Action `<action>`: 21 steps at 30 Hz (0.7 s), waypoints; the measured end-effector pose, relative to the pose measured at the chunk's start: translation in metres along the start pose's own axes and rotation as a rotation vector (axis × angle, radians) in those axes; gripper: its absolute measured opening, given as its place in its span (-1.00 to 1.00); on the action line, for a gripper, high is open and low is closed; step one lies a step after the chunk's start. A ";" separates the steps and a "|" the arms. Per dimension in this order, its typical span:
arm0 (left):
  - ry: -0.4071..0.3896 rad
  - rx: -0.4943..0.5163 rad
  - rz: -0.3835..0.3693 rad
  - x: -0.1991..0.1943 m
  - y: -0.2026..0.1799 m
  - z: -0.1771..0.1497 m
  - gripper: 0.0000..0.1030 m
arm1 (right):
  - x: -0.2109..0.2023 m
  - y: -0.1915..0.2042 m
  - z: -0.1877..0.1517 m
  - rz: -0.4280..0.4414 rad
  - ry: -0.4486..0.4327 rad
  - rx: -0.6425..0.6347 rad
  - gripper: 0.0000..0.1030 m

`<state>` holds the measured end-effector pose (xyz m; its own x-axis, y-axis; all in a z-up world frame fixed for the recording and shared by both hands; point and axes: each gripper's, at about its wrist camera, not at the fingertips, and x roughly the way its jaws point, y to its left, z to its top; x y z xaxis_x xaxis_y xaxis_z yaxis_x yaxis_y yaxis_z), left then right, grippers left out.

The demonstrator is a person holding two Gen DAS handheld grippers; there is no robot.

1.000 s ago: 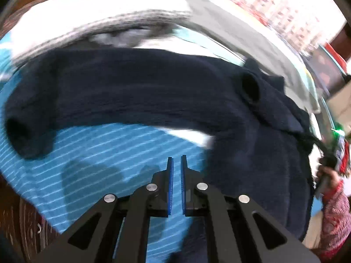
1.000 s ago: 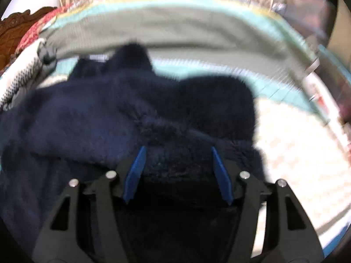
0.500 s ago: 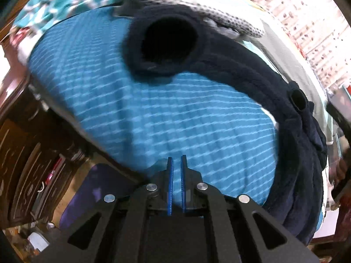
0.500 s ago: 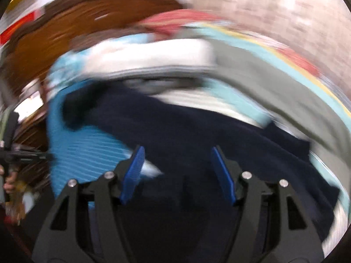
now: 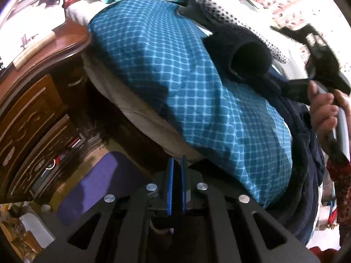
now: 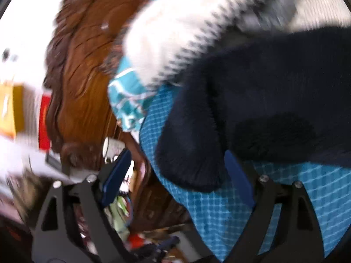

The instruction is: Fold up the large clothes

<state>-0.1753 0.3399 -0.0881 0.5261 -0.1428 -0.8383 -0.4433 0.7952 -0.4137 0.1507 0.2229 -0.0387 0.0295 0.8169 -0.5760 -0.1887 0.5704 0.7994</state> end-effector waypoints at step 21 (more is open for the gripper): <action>-0.016 0.198 -0.053 0.003 -0.120 0.039 -0.78 | -0.346 -0.010 0.045 -0.531 -0.272 -0.472 -0.73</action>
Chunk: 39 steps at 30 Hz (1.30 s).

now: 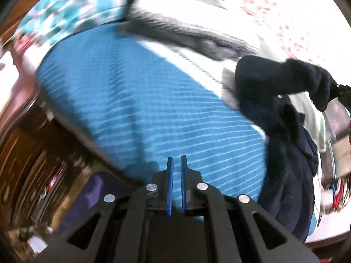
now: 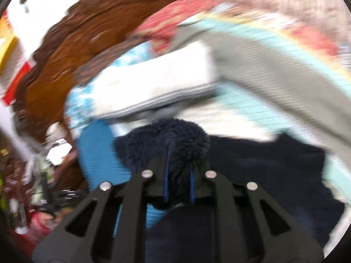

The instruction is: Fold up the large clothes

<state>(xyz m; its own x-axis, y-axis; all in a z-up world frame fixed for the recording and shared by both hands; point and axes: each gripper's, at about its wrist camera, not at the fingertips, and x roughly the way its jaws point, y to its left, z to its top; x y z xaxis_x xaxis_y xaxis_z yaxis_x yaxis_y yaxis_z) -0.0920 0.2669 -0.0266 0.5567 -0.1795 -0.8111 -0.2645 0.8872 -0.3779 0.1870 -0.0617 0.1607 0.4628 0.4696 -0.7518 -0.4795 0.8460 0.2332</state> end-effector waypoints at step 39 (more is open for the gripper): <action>0.139 0.635 -0.029 0.206 -0.350 0.062 -0.78 | -0.063 -0.254 -0.200 -0.088 -0.156 0.486 -0.80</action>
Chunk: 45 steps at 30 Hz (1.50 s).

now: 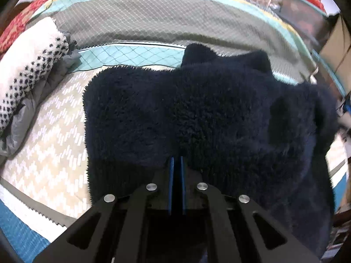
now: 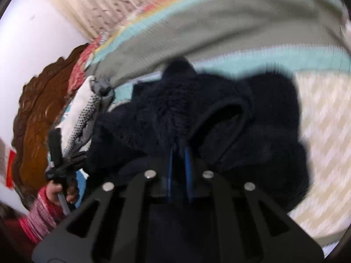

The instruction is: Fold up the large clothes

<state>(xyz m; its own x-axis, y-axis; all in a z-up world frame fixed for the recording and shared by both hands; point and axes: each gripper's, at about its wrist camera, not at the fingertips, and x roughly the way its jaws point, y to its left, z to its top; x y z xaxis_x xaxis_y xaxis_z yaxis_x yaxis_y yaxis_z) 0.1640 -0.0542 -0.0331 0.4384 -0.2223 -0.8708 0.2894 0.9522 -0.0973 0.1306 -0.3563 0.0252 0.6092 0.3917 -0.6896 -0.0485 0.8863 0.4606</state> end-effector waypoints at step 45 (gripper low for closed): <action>-0.084 0.134 -0.075 -0.047 -0.015 -0.036 -0.77 | -0.019 0.001 -0.045 -0.170 -0.194 -0.095 0.61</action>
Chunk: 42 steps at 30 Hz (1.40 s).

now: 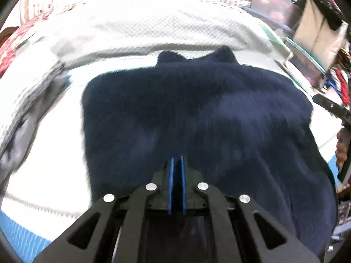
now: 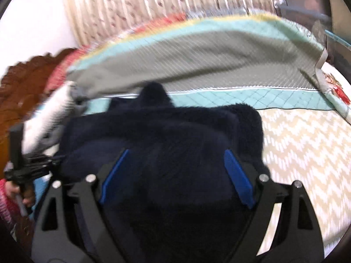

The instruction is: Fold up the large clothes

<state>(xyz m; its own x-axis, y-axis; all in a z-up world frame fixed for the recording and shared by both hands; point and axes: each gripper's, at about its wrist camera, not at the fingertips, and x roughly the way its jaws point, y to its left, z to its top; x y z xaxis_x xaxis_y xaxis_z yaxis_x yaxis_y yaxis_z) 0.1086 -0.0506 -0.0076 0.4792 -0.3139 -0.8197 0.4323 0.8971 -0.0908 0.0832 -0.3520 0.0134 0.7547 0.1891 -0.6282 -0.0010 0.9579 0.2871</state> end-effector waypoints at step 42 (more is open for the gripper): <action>0.014 -0.217 -0.137 -0.078 0.023 -0.253 0.69 | -0.055 0.182 -0.206 0.470 0.329 0.099 0.61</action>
<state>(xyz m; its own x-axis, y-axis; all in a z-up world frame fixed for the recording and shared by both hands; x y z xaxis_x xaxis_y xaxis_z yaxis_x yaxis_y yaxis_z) -0.1115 0.0732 -0.0891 0.4163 -0.4340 -0.7990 0.3180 0.8927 -0.3192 -0.0935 -0.1435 -0.0492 0.4444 0.6615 -0.6041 -0.2135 0.7331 0.6457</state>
